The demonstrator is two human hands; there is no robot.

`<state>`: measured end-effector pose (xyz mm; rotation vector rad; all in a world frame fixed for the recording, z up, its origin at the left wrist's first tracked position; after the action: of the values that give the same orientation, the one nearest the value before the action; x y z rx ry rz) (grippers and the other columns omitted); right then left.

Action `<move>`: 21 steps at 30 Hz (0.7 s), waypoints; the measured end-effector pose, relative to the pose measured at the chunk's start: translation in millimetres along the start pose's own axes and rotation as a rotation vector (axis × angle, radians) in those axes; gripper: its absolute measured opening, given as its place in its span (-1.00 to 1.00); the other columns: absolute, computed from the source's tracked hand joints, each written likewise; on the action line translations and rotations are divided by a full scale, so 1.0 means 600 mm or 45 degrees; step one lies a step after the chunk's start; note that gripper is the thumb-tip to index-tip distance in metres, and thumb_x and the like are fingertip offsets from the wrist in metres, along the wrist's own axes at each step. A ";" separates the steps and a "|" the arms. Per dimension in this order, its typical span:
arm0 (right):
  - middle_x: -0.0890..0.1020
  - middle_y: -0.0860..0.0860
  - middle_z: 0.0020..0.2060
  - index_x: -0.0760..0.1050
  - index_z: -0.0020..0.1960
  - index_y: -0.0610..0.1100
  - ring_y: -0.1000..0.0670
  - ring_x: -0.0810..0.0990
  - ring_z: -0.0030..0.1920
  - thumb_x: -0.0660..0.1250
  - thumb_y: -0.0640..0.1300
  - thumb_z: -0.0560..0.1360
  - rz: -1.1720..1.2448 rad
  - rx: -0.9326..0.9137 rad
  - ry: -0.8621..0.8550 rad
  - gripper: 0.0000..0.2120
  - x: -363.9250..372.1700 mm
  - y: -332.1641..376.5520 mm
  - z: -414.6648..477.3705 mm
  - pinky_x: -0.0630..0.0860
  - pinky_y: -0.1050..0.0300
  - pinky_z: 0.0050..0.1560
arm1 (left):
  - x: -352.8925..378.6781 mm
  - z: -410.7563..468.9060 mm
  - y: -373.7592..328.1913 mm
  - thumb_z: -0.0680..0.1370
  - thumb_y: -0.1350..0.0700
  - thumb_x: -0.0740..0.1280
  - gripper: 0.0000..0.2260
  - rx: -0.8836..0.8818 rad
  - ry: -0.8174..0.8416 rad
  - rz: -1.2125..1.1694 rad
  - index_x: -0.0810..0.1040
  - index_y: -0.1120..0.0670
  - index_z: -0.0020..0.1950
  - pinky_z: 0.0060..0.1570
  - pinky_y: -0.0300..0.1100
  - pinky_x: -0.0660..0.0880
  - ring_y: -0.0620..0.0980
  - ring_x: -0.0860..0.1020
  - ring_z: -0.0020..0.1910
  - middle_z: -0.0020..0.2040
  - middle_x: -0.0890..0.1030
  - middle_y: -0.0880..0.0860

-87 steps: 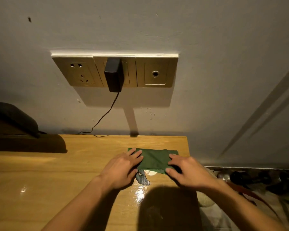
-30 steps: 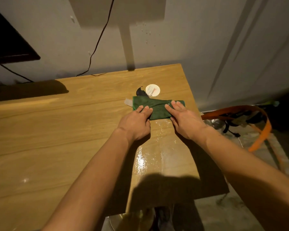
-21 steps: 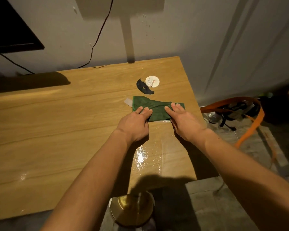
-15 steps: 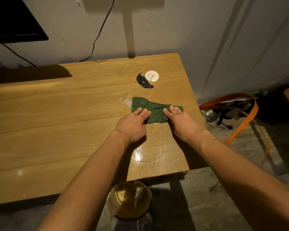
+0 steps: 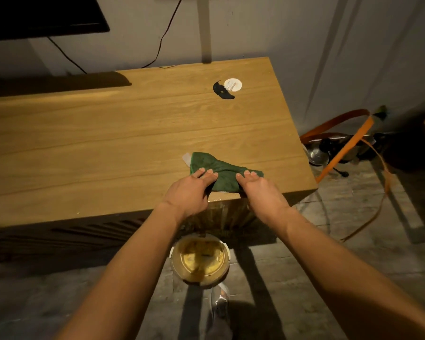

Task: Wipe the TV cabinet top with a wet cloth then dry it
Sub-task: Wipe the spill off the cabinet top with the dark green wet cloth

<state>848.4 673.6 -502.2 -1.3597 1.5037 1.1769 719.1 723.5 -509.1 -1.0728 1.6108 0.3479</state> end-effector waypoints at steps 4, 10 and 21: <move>0.34 -0.22 0.44 0.18 0.51 -0.22 -0.19 0.33 0.44 0.19 -0.41 0.52 -0.050 -0.077 -0.028 -0.42 0.012 0.050 -0.040 0.44 -0.09 0.26 | 0.015 -0.061 0.011 0.55 0.10 0.23 -0.46 -0.001 -0.052 0.028 0.26 -0.12 0.53 0.30 0.03 0.46 -0.01 0.29 0.50 0.56 0.27 -0.08; 0.40 -0.20 0.39 0.23 0.47 -0.23 -0.18 0.35 0.42 0.20 -0.37 0.52 -0.011 -0.187 -0.098 -0.48 0.024 0.104 -0.067 0.48 -0.10 0.19 | -0.006 -0.104 0.028 0.59 0.16 0.27 -0.62 0.097 -0.260 0.070 0.39 0.00 0.42 0.10 0.04 0.53 0.14 0.58 0.19 0.27 0.58 0.10; 0.40 -0.19 0.38 0.21 0.47 -0.24 -0.17 0.32 0.44 0.21 -0.31 0.56 -0.027 -0.236 -0.106 -0.51 0.028 0.116 -0.060 0.49 -0.05 0.19 | -0.004 -0.095 0.056 0.64 -0.06 0.22 -0.43 0.261 -0.216 0.233 0.13 0.07 0.59 0.50 -0.03 0.21 0.07 0.14 0.57 0.59 0.16 0.10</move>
<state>778.6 634.5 -499.2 -1.4257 1.3451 1.3697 657.1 703.0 -497.5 -0.7235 1.5581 0.3758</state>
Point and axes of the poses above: each hand's wrist, its own z-axis towards the middle knuckle, its own x-axis out of the palm, y = z × x, the point moved 9 cm from there along z, towards the middle knuckle
